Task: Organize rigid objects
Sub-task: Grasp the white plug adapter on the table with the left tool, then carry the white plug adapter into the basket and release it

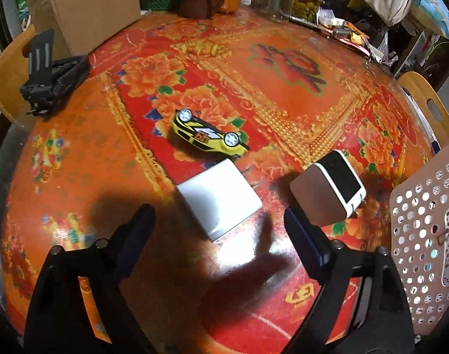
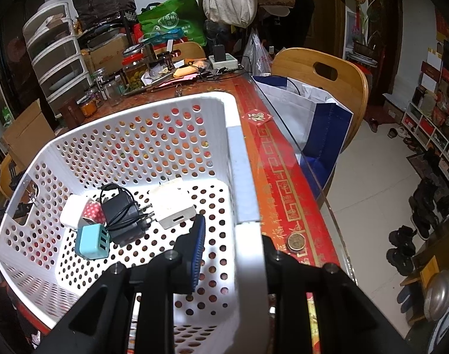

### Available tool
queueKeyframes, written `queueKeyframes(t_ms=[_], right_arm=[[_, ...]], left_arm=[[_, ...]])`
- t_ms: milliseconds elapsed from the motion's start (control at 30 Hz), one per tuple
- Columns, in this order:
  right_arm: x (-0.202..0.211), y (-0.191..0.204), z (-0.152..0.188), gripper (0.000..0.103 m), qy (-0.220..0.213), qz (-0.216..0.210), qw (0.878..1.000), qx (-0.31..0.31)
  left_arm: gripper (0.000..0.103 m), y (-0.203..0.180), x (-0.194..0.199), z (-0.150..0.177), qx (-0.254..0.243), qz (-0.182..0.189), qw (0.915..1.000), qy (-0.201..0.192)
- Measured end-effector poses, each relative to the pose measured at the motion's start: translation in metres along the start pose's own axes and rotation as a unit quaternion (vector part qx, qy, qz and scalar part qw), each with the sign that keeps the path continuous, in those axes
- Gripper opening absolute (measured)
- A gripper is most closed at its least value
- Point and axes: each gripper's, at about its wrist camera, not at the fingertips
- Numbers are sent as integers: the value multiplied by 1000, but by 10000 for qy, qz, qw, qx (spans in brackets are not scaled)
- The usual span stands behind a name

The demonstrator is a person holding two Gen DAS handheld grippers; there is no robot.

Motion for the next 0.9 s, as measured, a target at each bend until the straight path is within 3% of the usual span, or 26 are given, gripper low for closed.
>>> queueKeyframes(t_ms=[100, 133, 167, 233, 300, 367, 533, 667, 900], right_arm=[[0, 0, 0, 25, -2, 6, 10000, 0], [0, 0, 0, 25, -5, 6, 10000, -3], [0, 0, 0, 25, -8, 9, 10000, -6], [0, 0, 0, 25, -12, 5, 10000, -8], [0, 0, 0, 25, -11, 2, 10000, -10], [0, 0, -1, 25, -7, 3, 10000, -8], [1, -1, 0, 25, -13, 0, 10000, 11], [1, 0, 0, 25, -13, -3, 10000, 7], [1, -1, 0, 25, -17, -26, 10000, 11]], left_arm=[[74, -6, -8, -2, -35, -79, 9999, -87], [51, -8, -7, -2, -83, -195, 9997, -147], [47, -11, -6, -1, -161, -381, 9990, -189], [45, -15, 1, 3, -227, -557, 9977, -314], [45, -17, 18, 9, -280, -606, 9951, -727], [44, -21, 42, 15, -283, -753, 9893, -1216], [43, -33, 87, 25, -418, -1223, 9734, -1892], [43, -43, 107, 24, -500, -1086, 9721, -2017], [40, -53, 125, 23, -584, -655, 9775, -1920]])
Point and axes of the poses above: each gripper's, at about its wrist camera, not at the fingertips, and x roughly against the way its jaws point, y to its left, z to its underside, and after that the axes turned 2 degrees about y, right-handed
